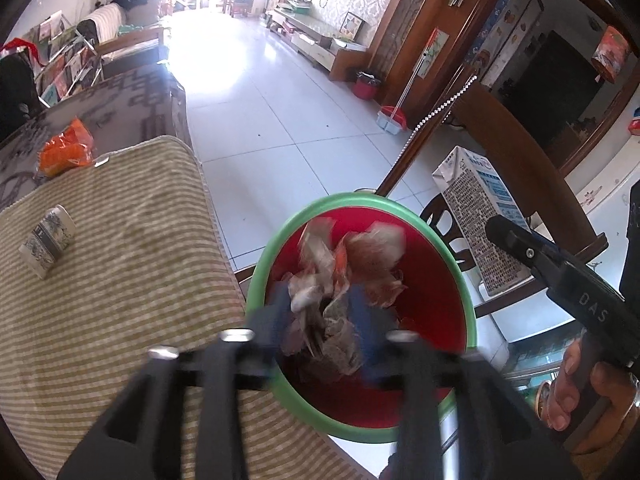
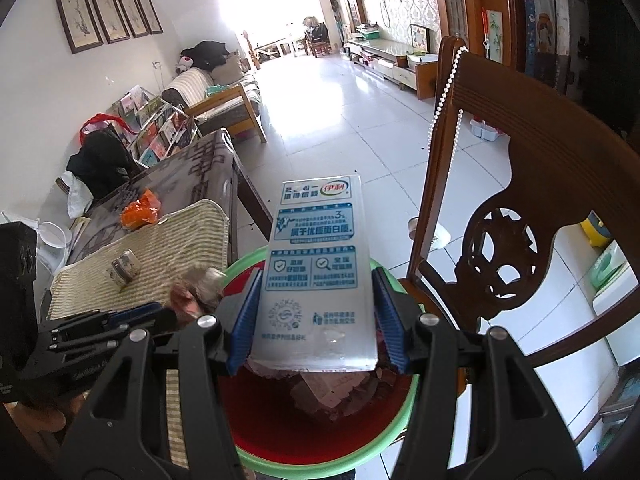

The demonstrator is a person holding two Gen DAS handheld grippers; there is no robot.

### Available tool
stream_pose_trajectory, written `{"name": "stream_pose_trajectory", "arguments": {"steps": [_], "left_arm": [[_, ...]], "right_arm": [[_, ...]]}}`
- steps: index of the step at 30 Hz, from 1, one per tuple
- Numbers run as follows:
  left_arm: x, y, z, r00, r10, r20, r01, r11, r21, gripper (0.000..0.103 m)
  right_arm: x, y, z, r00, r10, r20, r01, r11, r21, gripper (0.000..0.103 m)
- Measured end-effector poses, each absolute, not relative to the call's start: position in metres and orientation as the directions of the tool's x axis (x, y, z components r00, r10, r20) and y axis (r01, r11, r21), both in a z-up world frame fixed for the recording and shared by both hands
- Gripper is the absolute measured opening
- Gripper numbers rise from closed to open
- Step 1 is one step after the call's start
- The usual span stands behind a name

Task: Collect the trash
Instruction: 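Carry crumpled paper into the red bin with left tool while right tool drops milk carton, then grasp orange snack bag with left tool while right tool grasps white 'FE' paper cup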

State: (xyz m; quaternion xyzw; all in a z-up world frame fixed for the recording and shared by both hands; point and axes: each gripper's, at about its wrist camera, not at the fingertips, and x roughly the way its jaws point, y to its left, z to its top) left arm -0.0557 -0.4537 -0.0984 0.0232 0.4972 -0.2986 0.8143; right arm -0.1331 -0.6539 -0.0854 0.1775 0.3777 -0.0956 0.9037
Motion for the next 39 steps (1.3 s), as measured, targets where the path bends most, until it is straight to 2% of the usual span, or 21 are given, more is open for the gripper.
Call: {"name": "stream_pose_trajectory", "arguments": {"steps": [1, 3, 10, 16, 19, 21, 28, 32, 33, 34, 36, 37, 39], "left_arm": [[-0.056, -0.451, -0.098, 0.332, -0.466, -0.820, 0.506, 0.822, -0.262, 0.062], [-0.055, -0.441, -0.096, 0.350, -0.466, -0.812, 0.491, 0.830, -0.265, 0.064], [-0.042, -0.385, -0.094, 0.434, -0.395, -0.810, 0.395, 0.891, -0.223, 0.064], [-0.023, -0.300, -0.085, 0.549, -0.275, -0.789, 0.253, 0.955, -0.157, 0.064], [-0.007, -0.250, -0.081, 0.587, -0.220, -0.779, 0.186, 0.973, -0.135, 0.065], [0.005, -0.220, -0.080, 0.607, -0.191, -0.771, 0.148, 0.981, -0.126, 0.066], [0.054, -0.133, -0.092, 0.613, -0.161, -0.773, 0.097, 0.987, -0.129, 0.067], [0.096, -0.105, -0.095, 0.612, -0.179, -0.770, 0.127, 0.984, -0.128, 0.068], [0.105, -0.104, -0.096, 0.615, -0.183, -0.767, 0.135, 0.983, -0.126, 0.068], [0.120, -0.104, -0.097, 0.617, -0.196, -0.762, 0.155, 0.980, -0.127, 0.068], [0.145, -0.112, -0.100, 0.609, -0.225, -0.760, 0.198, 0.972, -0.129, 0.068], [0.154, -0.117, -0.101, 0.604, -0.238, -0.761, 0.219, 0.967, -0.129, 0.068], [0.188, -0.136, -0.108, 0.584, -0.276, -0.763, 0.292, 0.949, -0.120, 0.069]], "right_arm": [[-0.132, -0.653, -0.087, 0.691, -0.049, -0.721, 0.318, 0.917, 0.242, 0.057], [-0.131, -0.653, -0.088, 0.687, -0.065, -0.724, 0.337, 0.911, 0.238, 0.072], [-0.110, -0.628, -0.090, 0.688, -0.022, -0.725, 0.311, 0.912, 0.267, 0.073], [-0.042, -0.542, -0.086, 0.688, 0.189, -0.700, 0.166, 0.899, 0.406, 0.073], [0.001, -0.487, -0.098, 0.627, 0.350, -0.696, 0.116, 0.842, 0.528, 0.074], [0.029, -0.454, -0.109, 0.586, 0.398, -0.706, 0.111, 0.824, 0.556, 0.076], [0.122, -0.352, -0.182, 0.416, 0.353, -0.838, 0.224, 0.854, 0.470, 0.077], [0.137, -0.323, -0.193, 0.422, 0.313, -0.851, 0.228, 0.872, 0.434, 0.077], [0.141, -0.316, -0.195, 0.413, 0.312, -0.856, 0.218, 0.878, 0.425, 0.076], [0.145, -0.310, -0.199, 0.403, 0.314, -0.860, 0.203, 0.885, 0.419, 0.067], [0.145, -0.307, -0.199, 0.407, 0.323, -0.854, 0.183, 0.888, 0.423, 0.061], [0.144, -0.305, -0.196, 0.417, 0.334, -0.845, 0.159, 0.889, 0.430, 0.050], [0.137, -0.306, -0.190, 0.421, 0.351, -0.836, 0.127, 0.890, 0.438, 0.040]]}}
